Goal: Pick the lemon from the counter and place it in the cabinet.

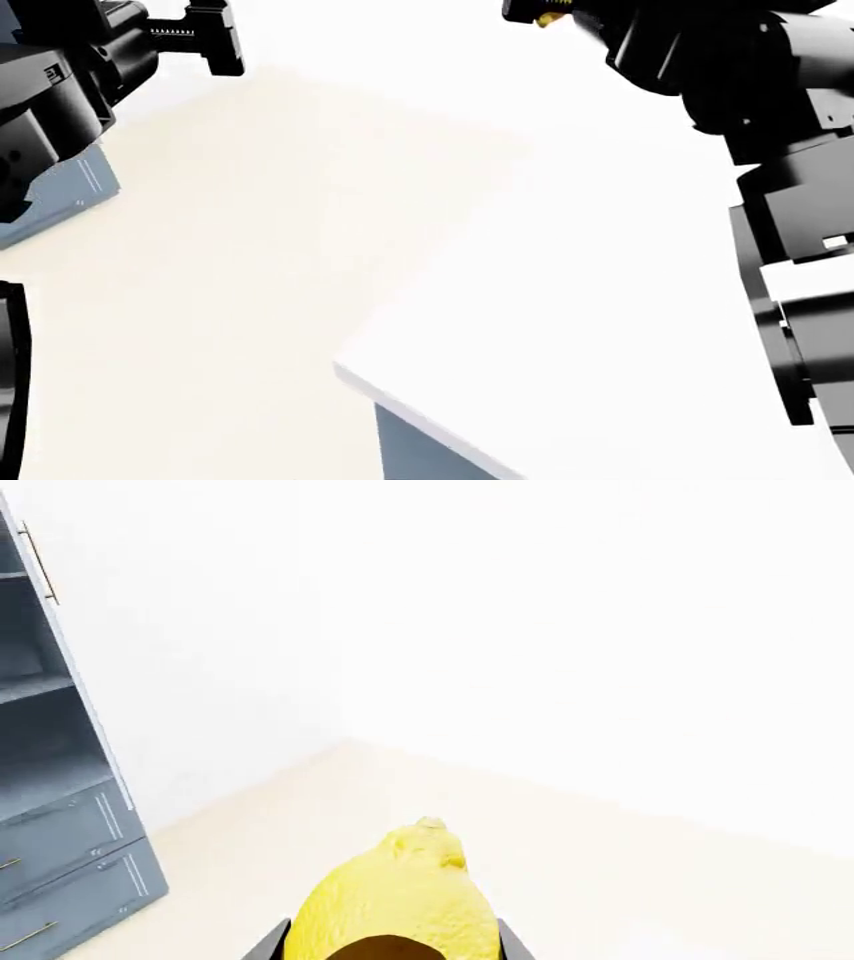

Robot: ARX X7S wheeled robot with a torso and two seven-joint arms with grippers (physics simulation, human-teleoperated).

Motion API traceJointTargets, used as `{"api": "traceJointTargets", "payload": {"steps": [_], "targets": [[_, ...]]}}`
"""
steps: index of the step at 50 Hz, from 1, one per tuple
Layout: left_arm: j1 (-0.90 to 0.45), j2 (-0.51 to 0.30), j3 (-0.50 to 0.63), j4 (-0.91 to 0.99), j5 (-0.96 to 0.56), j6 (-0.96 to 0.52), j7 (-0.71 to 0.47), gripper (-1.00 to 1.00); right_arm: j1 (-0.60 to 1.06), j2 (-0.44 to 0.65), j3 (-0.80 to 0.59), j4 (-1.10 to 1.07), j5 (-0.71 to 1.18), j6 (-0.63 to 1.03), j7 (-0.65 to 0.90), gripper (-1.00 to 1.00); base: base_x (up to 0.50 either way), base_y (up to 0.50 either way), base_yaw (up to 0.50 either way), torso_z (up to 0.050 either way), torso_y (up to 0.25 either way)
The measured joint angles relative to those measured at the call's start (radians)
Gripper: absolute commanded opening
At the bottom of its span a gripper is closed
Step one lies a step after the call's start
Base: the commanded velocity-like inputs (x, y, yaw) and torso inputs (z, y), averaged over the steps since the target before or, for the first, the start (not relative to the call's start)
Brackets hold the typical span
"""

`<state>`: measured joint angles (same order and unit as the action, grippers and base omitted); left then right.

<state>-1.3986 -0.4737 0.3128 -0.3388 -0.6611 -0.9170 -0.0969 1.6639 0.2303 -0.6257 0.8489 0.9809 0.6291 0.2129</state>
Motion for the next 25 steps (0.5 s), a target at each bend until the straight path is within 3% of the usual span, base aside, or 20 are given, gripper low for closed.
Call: {"api": "traceJointTargets", "payload": {"steps": [25], "targets": [[0.005,-0.002,0.0,0.005,-0.006,-0.001,-0.003,1.0,-0.009,0.008,0.0,-0.025,0.01,0.014,0.005,-1.0,0.0,0.0,0.5,0.0,0.0]]}}
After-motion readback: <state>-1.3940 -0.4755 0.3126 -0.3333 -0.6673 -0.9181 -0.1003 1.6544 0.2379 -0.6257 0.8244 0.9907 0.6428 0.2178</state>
